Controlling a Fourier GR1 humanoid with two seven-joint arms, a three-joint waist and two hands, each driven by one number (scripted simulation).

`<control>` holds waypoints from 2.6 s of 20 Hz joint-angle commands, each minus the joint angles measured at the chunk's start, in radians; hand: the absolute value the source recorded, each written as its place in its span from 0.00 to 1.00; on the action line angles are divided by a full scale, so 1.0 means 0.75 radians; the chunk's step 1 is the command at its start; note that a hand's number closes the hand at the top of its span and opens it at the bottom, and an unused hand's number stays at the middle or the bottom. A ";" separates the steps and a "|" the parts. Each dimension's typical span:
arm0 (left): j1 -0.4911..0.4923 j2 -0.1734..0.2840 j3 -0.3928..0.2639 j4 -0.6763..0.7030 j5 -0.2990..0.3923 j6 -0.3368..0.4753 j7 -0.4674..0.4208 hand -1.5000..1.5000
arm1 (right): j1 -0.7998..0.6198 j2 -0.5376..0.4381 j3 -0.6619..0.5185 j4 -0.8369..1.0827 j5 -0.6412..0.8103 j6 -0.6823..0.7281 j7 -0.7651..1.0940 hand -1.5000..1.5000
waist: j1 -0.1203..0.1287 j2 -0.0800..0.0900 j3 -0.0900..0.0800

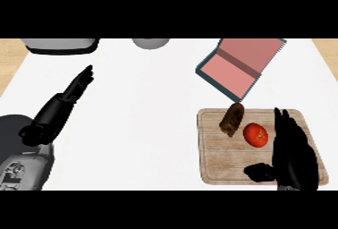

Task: Pick the tomato from the cutting board and place it in the cardboard box

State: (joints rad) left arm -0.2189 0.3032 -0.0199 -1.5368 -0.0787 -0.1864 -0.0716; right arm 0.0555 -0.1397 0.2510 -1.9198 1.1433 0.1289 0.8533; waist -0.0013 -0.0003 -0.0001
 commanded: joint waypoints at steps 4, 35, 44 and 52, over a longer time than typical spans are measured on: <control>0.025 -0.080 0.002 -0.033 -0.075 0.015 0.018 0.50 | -0.049 0.029 -0.056 0.137 -0.019 -0.050 -0.106 0.00 | 0.001 0.000 0.000; 0.050 -0.123 0.082 -0.085 -0.102 -0.100 0.032 0.50 | -0.135 -0.013 -0.096 0.501 0.223 -0.448 -0.419 1.00 | 0.004 -0.001 0.000; -0.118 -0.160 -0.009 -0.015 -0.124 -0.131 0.022 0.50 | -0.880 0.183 0.275 0.873 -0.036 0.020 -0.732 1.00 | 0.176 0.036 0.001; -0.117 -0.141 0.059 0.063 -0.134 -0.093 0.040 0.50 | -1.445 0.186 0.316 1.164 -0.243 -0.096 -0.701 1.00 | 0.082 0.014 -0.001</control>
State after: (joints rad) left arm -0.3011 0.2005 0.0138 -1.5174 -0.1638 -0.2783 -0.0522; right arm -0.8500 -0.0048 0.4672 -1.1164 1.0468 0.0614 0.3048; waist 0.0858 0.0163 -0.0008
